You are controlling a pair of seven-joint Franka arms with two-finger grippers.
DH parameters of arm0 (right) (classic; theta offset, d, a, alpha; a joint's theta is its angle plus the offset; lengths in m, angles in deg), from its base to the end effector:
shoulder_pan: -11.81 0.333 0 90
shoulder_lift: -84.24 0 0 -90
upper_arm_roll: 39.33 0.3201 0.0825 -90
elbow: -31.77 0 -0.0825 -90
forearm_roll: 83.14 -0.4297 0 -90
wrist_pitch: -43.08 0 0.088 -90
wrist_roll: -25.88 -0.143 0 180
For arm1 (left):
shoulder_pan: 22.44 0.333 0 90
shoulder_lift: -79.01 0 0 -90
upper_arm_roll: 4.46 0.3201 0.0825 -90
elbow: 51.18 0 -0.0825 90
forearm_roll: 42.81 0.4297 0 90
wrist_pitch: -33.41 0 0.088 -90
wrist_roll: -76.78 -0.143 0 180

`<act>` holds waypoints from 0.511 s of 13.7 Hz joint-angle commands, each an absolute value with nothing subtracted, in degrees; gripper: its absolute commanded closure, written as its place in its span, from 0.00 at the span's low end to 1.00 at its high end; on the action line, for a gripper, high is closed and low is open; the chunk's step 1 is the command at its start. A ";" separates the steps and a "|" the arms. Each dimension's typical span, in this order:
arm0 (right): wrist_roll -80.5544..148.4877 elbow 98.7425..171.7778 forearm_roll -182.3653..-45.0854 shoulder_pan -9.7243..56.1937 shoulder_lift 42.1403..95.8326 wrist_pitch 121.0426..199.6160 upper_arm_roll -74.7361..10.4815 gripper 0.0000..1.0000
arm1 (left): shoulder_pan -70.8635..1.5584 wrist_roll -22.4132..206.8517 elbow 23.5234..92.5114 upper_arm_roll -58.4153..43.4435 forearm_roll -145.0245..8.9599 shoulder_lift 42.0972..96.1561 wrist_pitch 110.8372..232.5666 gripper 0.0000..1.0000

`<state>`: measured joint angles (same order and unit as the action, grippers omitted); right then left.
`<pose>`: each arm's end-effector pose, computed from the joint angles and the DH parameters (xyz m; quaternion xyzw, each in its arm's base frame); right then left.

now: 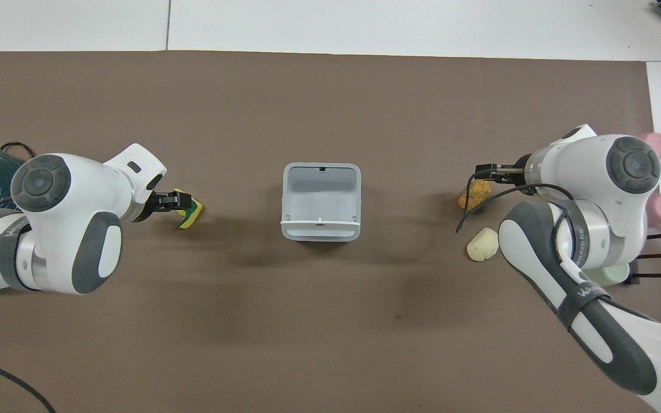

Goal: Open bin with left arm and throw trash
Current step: 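Grasp the green sponge with the left gripper while the right gripper grasps the potato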

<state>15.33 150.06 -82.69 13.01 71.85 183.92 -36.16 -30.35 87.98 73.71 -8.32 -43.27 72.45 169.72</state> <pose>0.6389 0.0484 0.2854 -0.9947 0.0520 -0.0876 0.0146 0.5824 -0.1218 0.2841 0.9991 -0.0018 0.0403 0.0151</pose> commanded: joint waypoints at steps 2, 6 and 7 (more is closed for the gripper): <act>14.54 156.30 -83.40 13.57 72.55 192.02 -35.99 0.00 | -30.70 89.34 75.91 -8.41 -42.28 71.64 175.16 0.18; 15.07 158.51 -83.40 14.88 72.38 195.57 -35.90 0.00 | -31.92 92.23 75.21 -8.50 -42.37 65.49 184.90 0.19; 14.90 158.51 -83.40 14.97 72.37 195.66 -35.90 0.00 | -32.36 93.20 75.21 -8.50 -42.37 64.43 187.28 0.19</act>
<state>15.17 157.47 -82.70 14.71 71.77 194.39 -36.13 -30.82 90.15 75.24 -8.73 -43.27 66.93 182.73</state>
